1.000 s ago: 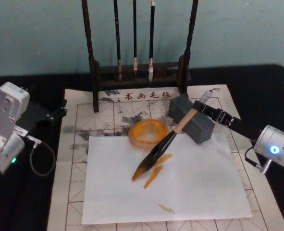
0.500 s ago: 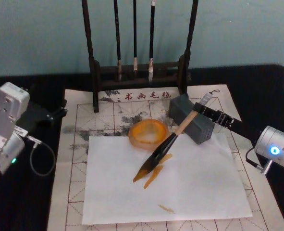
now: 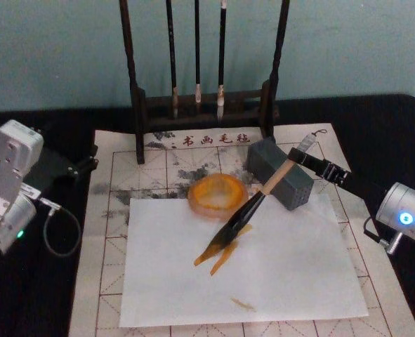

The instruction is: Pick up the brush from the inkstone, write on the paper, then place the brush back to its original position.

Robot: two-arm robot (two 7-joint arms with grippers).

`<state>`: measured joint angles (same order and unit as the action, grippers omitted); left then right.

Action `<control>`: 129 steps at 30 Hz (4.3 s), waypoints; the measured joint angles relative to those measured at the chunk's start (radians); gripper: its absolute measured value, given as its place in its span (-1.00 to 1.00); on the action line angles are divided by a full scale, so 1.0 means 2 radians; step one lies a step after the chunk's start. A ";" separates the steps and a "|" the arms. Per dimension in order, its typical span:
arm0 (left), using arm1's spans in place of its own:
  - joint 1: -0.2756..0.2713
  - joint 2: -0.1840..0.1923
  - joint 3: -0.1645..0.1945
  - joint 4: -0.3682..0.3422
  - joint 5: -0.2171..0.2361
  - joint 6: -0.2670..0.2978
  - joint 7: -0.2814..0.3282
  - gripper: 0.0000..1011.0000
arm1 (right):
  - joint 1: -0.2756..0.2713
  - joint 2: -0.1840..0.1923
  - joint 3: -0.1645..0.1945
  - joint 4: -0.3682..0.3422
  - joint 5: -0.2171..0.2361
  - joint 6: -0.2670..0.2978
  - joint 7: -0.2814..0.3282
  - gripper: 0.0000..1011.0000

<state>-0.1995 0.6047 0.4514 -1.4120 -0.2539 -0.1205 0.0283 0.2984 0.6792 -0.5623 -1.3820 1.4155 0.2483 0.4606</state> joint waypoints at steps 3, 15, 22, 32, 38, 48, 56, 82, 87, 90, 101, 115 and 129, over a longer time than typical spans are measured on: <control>0.000 0.000 0.000 0.000 0.000 0.000 0.000 0.98 | 0.000 0.001 0.000 0.001 0.001 -0.001 -0.001 -0.64; 0.000 0.000 0.000 0.000 0.000 0.000 0.000 0.98 | 0.002 0.002 0.005 0.008 0.002 -0.008 -0.005 -0.64; 0.000 0.000 0.000 0.000 0.000 0.000 0.000 0.98 | 0.002 0.002 0.009 0.009 0.004 -0.009 -0.005 -0.64; 0.000 0.000 0.000 0.000 0.000 0.000 0.000 0.98 | -0.002 0.000 0.020 0.008 0.023 -0.010 -0.008 -0.64; 0.000 0.000 0.000 0.000 0.000 0.000 0.000 0.98 | -0.003 -0.001 0.024 0.007 0.032 -0.012 -0.012 -0.64; 0.000 0.000 0.000 0.000 0.000 0.000 0.000 0.98 | -0.003 -0.005 0.024 0.006 0.042 -0.018 -0.024 -0.64; 0.000 0.000 0.000 0.000 0.000 0.000 0.000 0.98 | 0.000 -0.016 0.026 0.009 0.050 -0.026 -0.045 -0.64; 0.000 0.000 0.000 0.000 0.000 0.000 0.000 0.98 | 0.023 -0.062 0.023 0.037 0.047 -0.054 -0.098 -0.64; 0.000 0.000 0.000 0.000 0.000 0.000 0.000 0.98 | 0.024 -0.068 0.023 0.042 0.040 -0.055 -0.101 -0.64; 0.000 0.000 0.000 0.000 0.000 0.000 0.000 0.98 | 0.024 -0.070 0.023 0.045 0.036 -0.055 -0.102 -0.64; 0.000 0.000 0.000 0.000 0.000 0.000 0.000 0.98 | 0.023 -0.074 0.028 0.048 0.028 -0.052 -0.104 -0.64; 0.000 0.000 0.000 0.000 0.000 0.000 0.000 0.98 | 0.021 -0.076 0.033 0.049 0.027 -0.042 -0.111 -0.64; 0.000 0.000 0.000 0.000 0.000 0.000 0.000 0.98 | 0.021 -0.076 0.033 0.049 0.027 -0.042 -0.111 -0.64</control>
<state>-0.1995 0.6047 0.4514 -1.4120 -0.2539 -0.1205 0.0282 0.3396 0.5269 -0.4962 -1.2839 1.4700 0.1648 0.2390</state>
